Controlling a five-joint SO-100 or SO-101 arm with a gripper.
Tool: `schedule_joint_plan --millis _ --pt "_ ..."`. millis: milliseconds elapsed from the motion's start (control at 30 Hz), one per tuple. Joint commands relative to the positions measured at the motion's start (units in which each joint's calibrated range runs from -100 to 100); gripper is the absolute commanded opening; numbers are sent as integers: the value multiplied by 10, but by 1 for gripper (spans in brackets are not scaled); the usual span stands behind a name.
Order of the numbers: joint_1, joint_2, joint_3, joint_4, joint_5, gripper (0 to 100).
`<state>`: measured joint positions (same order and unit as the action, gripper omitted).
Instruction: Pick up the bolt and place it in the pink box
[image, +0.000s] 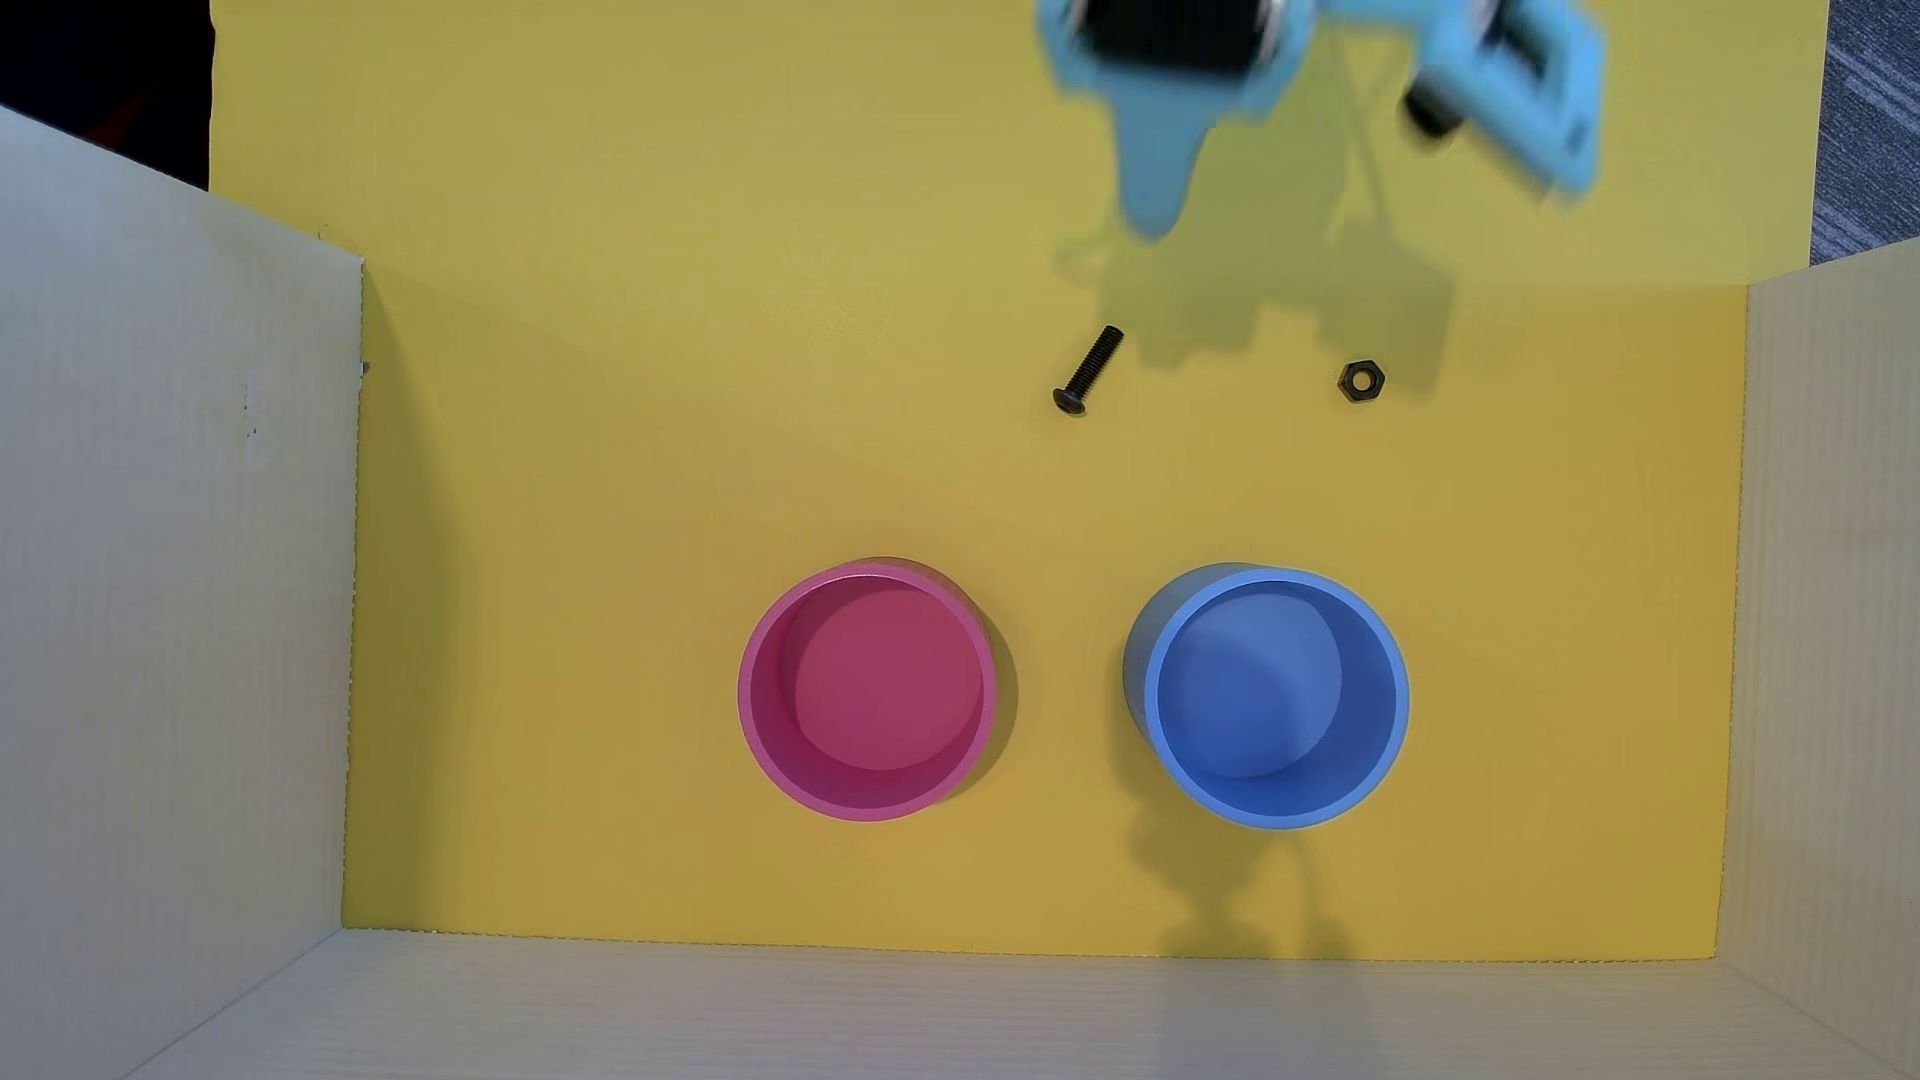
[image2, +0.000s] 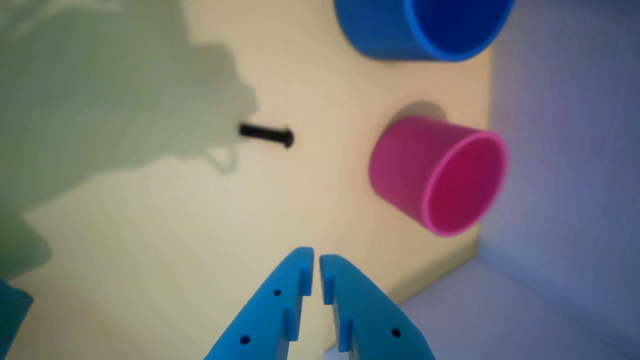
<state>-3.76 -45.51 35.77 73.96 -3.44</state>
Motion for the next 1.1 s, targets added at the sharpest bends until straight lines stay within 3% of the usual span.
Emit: schedule_joint_plan --millis 0,67,233,600,867,1067 --pt "18 97 -35 -4 39 2" --pt "25 131 -39 -16 81 2" --pt "24 171 -34 -55 98 2" --pt "24 242 -46 -48 214 2" --pt "20 299 -70 -50 222 13" --pt "23 329 -69 -55 222 14"
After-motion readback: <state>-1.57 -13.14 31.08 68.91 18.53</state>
